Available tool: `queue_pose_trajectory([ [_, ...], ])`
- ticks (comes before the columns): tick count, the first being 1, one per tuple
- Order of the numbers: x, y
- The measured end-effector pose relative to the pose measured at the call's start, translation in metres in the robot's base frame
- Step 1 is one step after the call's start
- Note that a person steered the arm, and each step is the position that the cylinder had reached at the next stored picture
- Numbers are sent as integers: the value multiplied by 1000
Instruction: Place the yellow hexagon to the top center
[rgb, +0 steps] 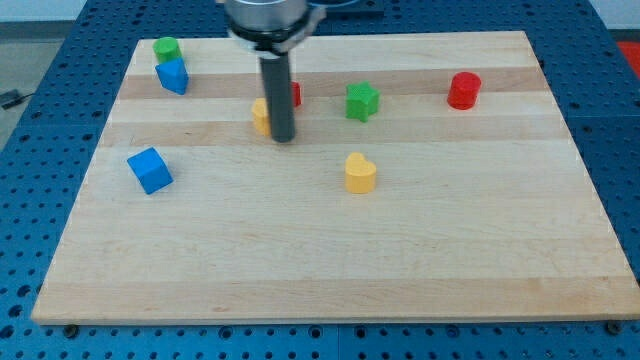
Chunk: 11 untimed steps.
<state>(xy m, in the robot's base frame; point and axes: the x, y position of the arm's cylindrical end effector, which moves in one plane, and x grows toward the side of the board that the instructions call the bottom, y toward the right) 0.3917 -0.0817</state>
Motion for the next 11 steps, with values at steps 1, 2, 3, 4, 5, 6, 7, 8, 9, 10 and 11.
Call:
queue_pose_trajectory([
  [1,-9,-32],
  [2,-16,-39],
  [3,-2,-34],
  [4,1,-16],
  [5,-18,-13],
  [6,-44,-22],
  [7,-71,-25],
  [8,-67,-25],
  [9,-40,-28],
  [10,-38,-49],
  [11,-52,-51],
])
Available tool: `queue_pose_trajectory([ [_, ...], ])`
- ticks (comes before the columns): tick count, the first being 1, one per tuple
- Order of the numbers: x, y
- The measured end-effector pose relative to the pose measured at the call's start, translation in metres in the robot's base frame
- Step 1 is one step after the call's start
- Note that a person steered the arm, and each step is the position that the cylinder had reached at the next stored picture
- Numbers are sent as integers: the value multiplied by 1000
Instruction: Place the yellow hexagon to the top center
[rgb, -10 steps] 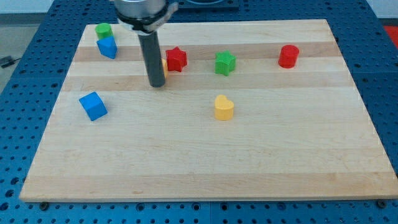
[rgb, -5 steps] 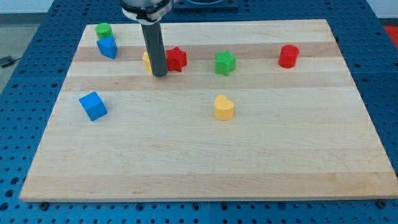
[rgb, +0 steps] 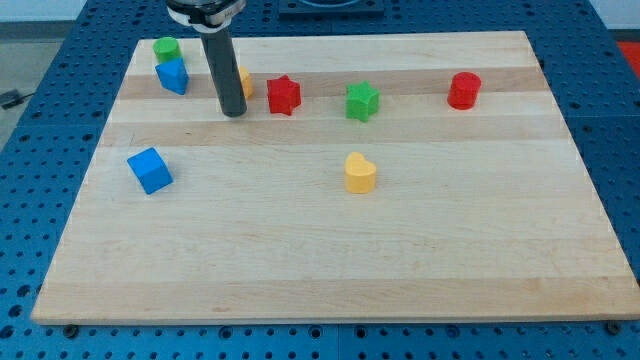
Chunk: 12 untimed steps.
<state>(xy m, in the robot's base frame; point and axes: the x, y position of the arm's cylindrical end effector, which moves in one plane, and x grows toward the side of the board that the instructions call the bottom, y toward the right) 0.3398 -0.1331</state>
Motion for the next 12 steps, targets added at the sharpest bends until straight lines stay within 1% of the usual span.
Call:
queue_pose_trajectory([
  [1,-2,-10],
  [3,-7,-53],
  [4,-34,-38],
  [5,-64,0],
  [6,-66,49],
  [7,-66,56],
  [8,-66,32],
  [9,-48,30],
  [10,-37,47],
  [12,-44,122],
])
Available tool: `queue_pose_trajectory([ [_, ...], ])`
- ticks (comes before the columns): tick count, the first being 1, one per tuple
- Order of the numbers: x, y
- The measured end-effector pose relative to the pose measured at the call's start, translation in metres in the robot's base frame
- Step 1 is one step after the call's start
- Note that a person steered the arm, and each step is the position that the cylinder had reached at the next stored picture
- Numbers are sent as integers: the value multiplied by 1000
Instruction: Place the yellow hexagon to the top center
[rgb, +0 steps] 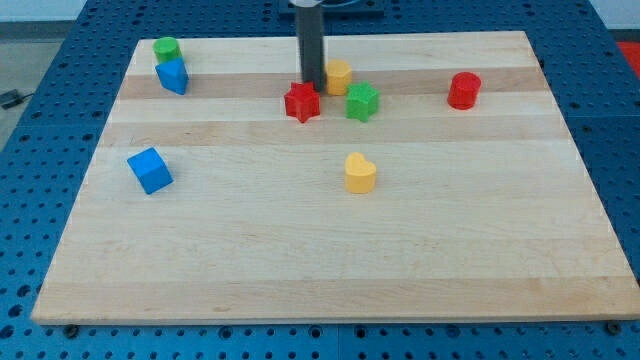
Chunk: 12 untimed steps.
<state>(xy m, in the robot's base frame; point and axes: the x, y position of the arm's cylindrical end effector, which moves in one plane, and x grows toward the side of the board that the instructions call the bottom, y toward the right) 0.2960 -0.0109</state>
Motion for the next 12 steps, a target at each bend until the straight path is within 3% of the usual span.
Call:
queue_pose_trajectory([
  [3,21,40],
  [5,3,89],
  [6,-12,73],
  [10,21,44],
  [12,-18,44],
])
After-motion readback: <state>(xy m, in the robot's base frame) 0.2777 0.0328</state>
